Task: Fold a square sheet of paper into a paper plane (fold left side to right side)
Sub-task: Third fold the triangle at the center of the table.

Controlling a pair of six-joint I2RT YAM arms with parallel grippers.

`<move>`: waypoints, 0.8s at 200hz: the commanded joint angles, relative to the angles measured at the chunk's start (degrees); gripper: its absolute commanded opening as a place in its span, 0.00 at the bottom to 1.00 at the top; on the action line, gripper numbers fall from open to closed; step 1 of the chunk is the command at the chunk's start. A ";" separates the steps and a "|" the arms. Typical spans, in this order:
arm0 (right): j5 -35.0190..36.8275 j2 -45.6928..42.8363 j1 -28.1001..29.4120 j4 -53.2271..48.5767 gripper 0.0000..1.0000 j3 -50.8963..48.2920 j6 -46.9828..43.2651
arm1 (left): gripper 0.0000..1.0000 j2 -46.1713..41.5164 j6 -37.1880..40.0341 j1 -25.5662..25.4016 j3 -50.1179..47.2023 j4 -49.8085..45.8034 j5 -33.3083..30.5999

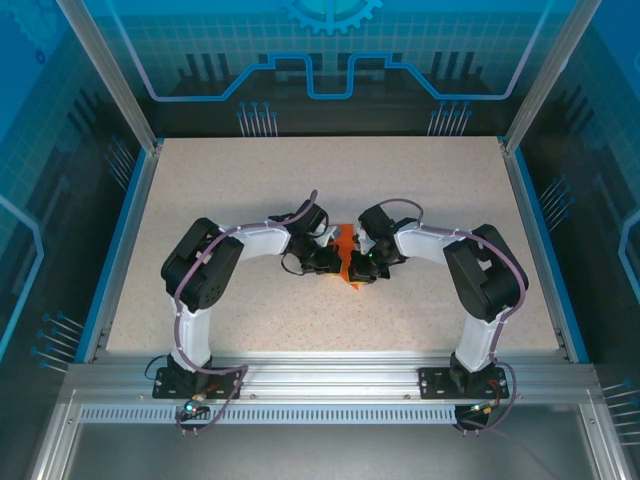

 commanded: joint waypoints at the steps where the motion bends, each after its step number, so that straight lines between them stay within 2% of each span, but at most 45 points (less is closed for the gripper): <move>1: 4.30 2.63 -0.13 -5.41 0.00 -1.45 -0.85 | 0.02 1.45 2.17 -0.36 1.45 -1.72 -2.82; 66: 4.87 2.68 -0.12 -6.30 0.00 -1.74 -1.37 | 0.00 1.90 3.61 -0.05 1.24 -3.15 -7.79; 160: 4.75 2.42 -0.17 -6.78 0.00 -2.41 -1.68 | 0.00 1.27 7.81 4.90 2.33 -6.06 -10.96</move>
